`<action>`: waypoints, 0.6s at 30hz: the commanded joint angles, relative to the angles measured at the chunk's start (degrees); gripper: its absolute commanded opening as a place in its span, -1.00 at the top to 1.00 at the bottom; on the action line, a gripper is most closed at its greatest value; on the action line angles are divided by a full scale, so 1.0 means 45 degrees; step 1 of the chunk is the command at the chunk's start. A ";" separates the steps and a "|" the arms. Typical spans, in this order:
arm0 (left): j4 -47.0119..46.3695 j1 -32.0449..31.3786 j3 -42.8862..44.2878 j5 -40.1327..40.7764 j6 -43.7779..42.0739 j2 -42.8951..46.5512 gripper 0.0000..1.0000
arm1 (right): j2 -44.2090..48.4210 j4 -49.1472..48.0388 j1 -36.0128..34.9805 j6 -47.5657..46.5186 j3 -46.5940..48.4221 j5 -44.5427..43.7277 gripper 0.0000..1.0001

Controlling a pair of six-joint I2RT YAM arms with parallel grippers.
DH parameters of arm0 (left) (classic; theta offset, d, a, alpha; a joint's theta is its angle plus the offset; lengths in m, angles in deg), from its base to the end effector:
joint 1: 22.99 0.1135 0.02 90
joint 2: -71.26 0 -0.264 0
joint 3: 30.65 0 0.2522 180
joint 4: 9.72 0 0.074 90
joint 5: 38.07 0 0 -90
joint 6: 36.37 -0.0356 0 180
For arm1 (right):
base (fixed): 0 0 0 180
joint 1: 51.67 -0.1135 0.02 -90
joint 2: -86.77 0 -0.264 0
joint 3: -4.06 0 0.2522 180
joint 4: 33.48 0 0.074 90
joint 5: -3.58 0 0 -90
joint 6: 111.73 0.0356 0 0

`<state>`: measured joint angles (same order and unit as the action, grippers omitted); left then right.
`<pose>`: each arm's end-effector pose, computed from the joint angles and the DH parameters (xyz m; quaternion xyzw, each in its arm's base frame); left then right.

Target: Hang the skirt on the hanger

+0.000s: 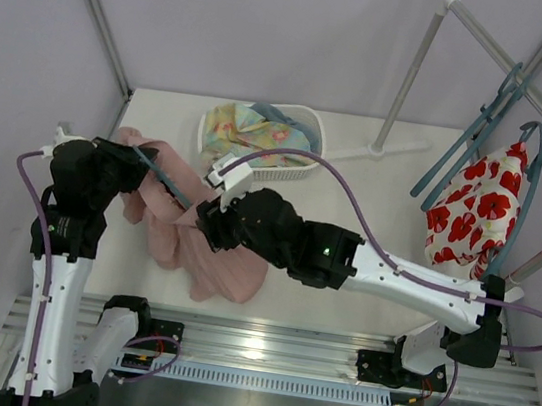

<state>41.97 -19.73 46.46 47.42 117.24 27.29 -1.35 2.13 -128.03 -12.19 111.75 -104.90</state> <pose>0.1449 0.0054 0.3998 -0.4278 0.6896 -0.3209 0.4883 0.0941 0.3399 0.4321 -0.3535 0.7114 0.3107 0.5220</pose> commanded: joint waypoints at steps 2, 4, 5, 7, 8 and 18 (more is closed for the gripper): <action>0.0046 -0.0043 0.0844 0.0905 0.1427 0.0043 1.00 | 0.0070 0.0028 -0.0727 -0.0889 -0.0501 -0.2102 -0.20; 0.0125 -0.0043 0.0998 0.0944 0.1644 -0.0015 0.99 | 0.0128 0.0184 -0.0766 -0.0890 -0.0968 -0.2221 -0.32; 0.0338 -0.0043 0.1116 0.1350 0.1761 -0.0054 1.00 | 0.0206 0.0204 -0.0766 -0.0851 -0.1164 -0.2241 -0.33; 0.0554 -0.0043 0.1584 0.1588 0.1762 -0.0171 1.00 | 0.0439 0.0010 -0.0766 -0.0675 -0.1767 -0.2163 -0.32; 0.0652 -0.0062 0.1644 0.1724 0.1762 -0.0191 1.00 | 0.0557 -0.0185 -0.0785 -0.0636 -0.2004 -0.2144 -0.26; 0.0887 -0.0043 0.2348 0.2038 0.1820 -0.0464 1.00 | 0.1220 -0.0656 -0.0590 -0.0558 -0.2943 -0.2709 1.00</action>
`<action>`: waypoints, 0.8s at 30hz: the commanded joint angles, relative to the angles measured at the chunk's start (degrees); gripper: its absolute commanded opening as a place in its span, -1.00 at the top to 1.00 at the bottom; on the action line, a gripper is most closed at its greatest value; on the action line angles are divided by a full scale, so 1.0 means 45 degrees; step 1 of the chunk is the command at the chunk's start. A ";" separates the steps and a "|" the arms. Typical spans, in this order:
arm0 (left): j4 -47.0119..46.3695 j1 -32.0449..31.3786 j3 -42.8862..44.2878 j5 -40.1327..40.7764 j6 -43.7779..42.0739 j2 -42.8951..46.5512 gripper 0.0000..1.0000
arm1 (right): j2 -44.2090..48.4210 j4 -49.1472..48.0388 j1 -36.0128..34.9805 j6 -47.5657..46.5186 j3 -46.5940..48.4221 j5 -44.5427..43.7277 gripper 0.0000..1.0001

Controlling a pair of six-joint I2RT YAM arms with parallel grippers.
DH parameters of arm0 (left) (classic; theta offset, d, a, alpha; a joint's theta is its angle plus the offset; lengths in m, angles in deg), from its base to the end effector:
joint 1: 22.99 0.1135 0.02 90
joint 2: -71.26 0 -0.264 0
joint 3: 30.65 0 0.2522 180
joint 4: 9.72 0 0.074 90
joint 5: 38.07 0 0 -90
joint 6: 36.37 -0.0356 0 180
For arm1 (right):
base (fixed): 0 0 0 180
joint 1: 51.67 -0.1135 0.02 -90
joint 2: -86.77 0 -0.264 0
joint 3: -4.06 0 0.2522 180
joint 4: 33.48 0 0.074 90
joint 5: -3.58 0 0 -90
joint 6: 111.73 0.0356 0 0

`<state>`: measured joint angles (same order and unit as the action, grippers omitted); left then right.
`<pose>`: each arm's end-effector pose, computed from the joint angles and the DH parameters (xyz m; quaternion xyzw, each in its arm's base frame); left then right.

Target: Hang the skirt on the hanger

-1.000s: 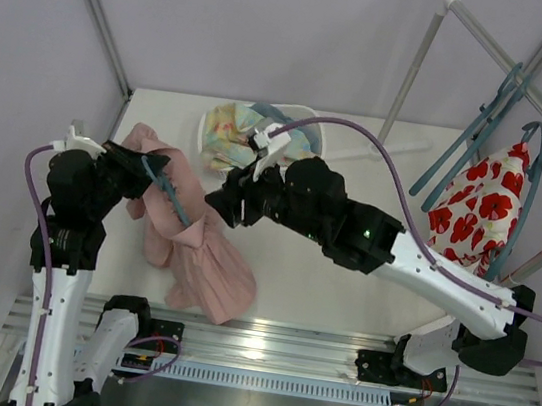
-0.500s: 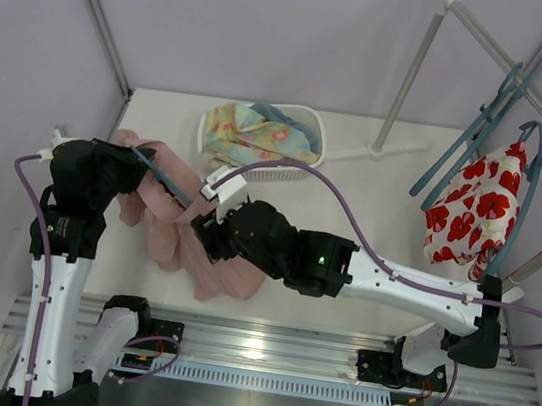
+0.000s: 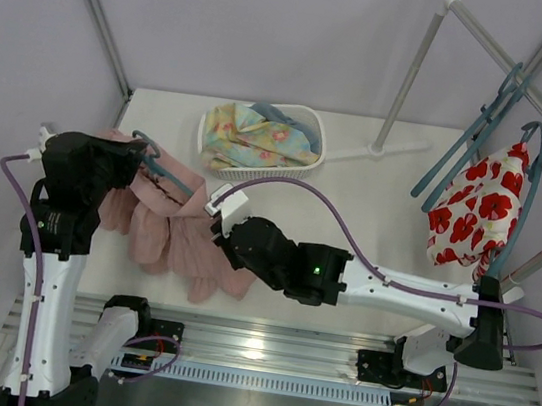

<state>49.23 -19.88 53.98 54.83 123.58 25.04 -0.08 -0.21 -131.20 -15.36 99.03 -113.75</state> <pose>0.1373 0.0093 0.4224 -0.5006 0.6516 -0.2963 0.4868 0.0798 0.3420 0.3678 -0.3871 0.7341 0.2090 0.5172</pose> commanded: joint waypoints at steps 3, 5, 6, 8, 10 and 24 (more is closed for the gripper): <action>-0.0959 -0.0009 0.0521 0.0236 0.0412 0.0036 1.00 | 0.1213 0.0001 0.0114 0.0322 -0.0195 -0.0432 0.99; -0.1135 -0.0009 0.0384 0.0099 0.0490 0.0017 1.00 | 0.1331 0.0331 0.0075 0.0323 0.0077 -0.0061 0.56; -0.1155 -0.0009 0.0384 0.0099 0.0451 0.0036 1.00 | 0.1370 0.0526 -0.0002 0.0322 0.0272 0.0250 0.39; -0.1097 -0.0009 0.0364 0.0215 0.0256 0.0016 1.00 | 0.1564 0.1093 -0.0081 0.0109 0.1033 0.0603 0.08; -0.1058 -0.0028 0.0364 0.0391 0.0042 0.0153 1.00 | 0.1856 0.1502 -0.0120 -0.0145 0.1928 0.1226 -0.07; -0.1019 -0.0126 -0.0222 0.0157 -0.0213 0.0661 1.00 | -0.1889 0.1875 0.0211 -0.3485 0.7105 0.2733 -0.05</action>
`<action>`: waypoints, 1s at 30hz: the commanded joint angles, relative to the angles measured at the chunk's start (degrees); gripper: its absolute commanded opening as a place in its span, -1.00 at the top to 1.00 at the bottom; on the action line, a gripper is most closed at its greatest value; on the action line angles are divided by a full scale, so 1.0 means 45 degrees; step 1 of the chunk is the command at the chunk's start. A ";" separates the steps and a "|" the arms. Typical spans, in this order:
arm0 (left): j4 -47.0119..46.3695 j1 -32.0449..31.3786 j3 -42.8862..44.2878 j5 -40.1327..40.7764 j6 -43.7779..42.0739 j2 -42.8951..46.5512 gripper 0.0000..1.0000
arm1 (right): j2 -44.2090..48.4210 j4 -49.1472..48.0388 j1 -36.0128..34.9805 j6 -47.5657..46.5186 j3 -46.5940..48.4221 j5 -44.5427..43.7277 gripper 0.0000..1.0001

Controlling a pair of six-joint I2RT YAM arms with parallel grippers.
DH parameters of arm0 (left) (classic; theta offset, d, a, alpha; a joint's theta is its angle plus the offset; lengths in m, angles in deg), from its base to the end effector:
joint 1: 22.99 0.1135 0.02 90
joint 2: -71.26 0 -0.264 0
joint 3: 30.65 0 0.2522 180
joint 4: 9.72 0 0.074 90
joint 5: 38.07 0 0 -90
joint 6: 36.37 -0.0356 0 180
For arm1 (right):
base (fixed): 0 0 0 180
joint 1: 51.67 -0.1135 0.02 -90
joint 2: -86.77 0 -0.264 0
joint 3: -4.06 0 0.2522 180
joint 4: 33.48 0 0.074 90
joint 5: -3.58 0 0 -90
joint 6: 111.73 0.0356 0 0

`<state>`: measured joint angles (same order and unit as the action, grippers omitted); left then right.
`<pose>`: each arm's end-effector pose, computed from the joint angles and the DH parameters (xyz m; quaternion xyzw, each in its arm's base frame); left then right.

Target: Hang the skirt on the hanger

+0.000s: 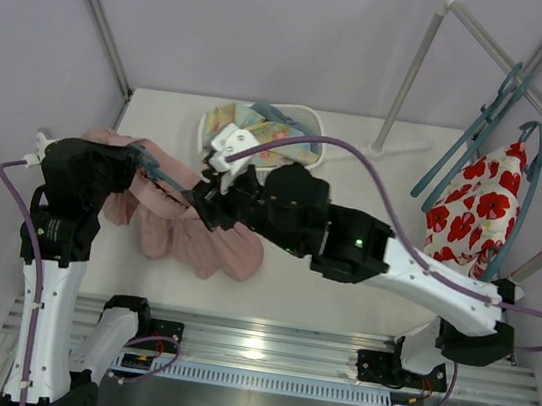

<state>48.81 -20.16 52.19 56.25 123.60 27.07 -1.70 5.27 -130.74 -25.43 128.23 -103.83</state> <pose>0.1303 0.0091 0.4178 -0.5028 0.6455 -0.2917 0.4953 0.0722 0.3176 0.5188 -0.3961 0.6070 0.3288 0.6054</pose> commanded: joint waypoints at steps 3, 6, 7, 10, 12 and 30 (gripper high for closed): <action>-0.0770 -0.0063 0.0216 -0.0158 -0.0354 0.0346 1.00 | -0.2388 0.0716 0.0285 -0.1520 0.1263 0.0956 -0.02; -0.0731 -0.0082 0.0216 -0.0158 -0.0355 0.0502 1.00 | -0.2839 0.0540 0.0363 -0.1813 0.1382 0.1095 -0.02; -0.0770 -0.0063 0.0216 -0.0236 -0.0355 0.0522 1.00 | -0.2938 0.0540 0.0402 -0.1871 0.1460 0.1095 -0.01; -0.0848 -0.0063 0.0215 -0.0412 -0.0238 0.0541 1.00 | -0.3192 0.0462 0.0539 -0.1950 0.1383 0.1037 0.00; -0.0906 -0.0063 0.0196 -0.0588 -0.0121 0.0561 1.00 | -0.3270 0.0306 0.0617 -0.1950 0.1324 0.0959 0.00; -0.1199 -0.0082 -0.0058 -0.1369 0.0133 0.0600 1.00 | -0.3250 -0.0164 0.0910 -0.2633 0.1499 0.0959 -0.01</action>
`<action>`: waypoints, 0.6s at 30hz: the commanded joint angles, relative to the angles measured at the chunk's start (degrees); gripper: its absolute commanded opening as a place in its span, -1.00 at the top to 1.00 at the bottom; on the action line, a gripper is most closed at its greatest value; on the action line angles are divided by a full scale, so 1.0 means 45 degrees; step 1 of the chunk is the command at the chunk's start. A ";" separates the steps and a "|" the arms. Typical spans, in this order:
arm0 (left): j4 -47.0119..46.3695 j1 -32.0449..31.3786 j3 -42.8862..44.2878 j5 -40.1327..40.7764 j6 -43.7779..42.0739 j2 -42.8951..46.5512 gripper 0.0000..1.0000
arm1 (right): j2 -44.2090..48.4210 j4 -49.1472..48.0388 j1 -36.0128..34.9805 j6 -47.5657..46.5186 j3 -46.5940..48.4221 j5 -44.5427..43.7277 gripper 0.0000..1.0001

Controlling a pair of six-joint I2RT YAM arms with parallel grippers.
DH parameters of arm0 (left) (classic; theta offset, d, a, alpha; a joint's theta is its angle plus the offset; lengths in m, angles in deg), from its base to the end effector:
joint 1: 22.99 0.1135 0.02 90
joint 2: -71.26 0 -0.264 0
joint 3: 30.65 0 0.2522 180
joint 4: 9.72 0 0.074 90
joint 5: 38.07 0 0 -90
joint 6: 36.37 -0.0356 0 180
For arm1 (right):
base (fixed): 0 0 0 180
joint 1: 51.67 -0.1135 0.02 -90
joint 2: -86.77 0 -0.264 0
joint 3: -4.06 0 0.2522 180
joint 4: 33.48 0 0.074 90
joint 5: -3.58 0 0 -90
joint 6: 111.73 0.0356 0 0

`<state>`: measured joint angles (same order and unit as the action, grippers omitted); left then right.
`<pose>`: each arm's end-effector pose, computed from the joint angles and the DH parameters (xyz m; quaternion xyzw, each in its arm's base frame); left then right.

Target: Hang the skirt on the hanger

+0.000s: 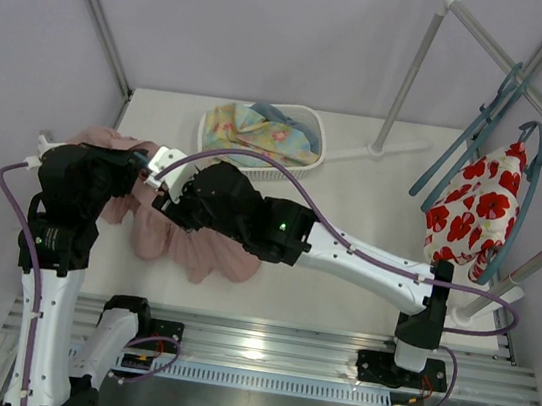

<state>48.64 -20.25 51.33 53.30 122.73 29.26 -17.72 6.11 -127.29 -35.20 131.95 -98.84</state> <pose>0.1209 0.0066 0.4176 -0.4814 0.6526 -0.3121 0.4950 0.1122 0.4068 0.4389 -0.5113 0.6121 0.2340 0.5559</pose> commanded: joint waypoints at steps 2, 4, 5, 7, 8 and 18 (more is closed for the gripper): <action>-0.1180 -0.0063 0.0170 -0.0850 0.0386 0.0114 1.00 | 0.0173 -0.0348 0.0163 -0.0482 0.0713 -0.0188 -0.01; -0.1103 -0.0063 0.0209 -0.0889 0.0464 0.0134 1.00 | -0.0061 -0.0387 0.0240 -0.0521 0.0694 -0.0344 0.00; -0.1064 -0.0063 0.0268 -0.0909 0.0503 0.0153 1.00 | -0.0159 -0.0445 0.0241 -0.0541 0.0693 -0.0422 0.01; -0.1005 -0.0082 0.0327 -0.0948 0.0543 0.0231 1.00 | -0.0353 -0.0504 0.0318 -0.0580 0.0674 -0.0481 0.03; -0.1005 -0.0063 0.0424 -0.0987 0.0543 0.0231 1.00 | -0.0413 -0.0543 0.0338 -0.0560 0.0674 -0.0462 0.06; -0.1181 -0.0063 0.0131 -0.1846 0.1128 0.0114 1.00 | 0.0192 -0.2437 0.0494 -0.0345 -0.0926 0.0457 0.16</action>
<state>48.46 -20.27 51.31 48.25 125.33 29.30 -19.29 0.27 -125.25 -36.41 129.50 -97.95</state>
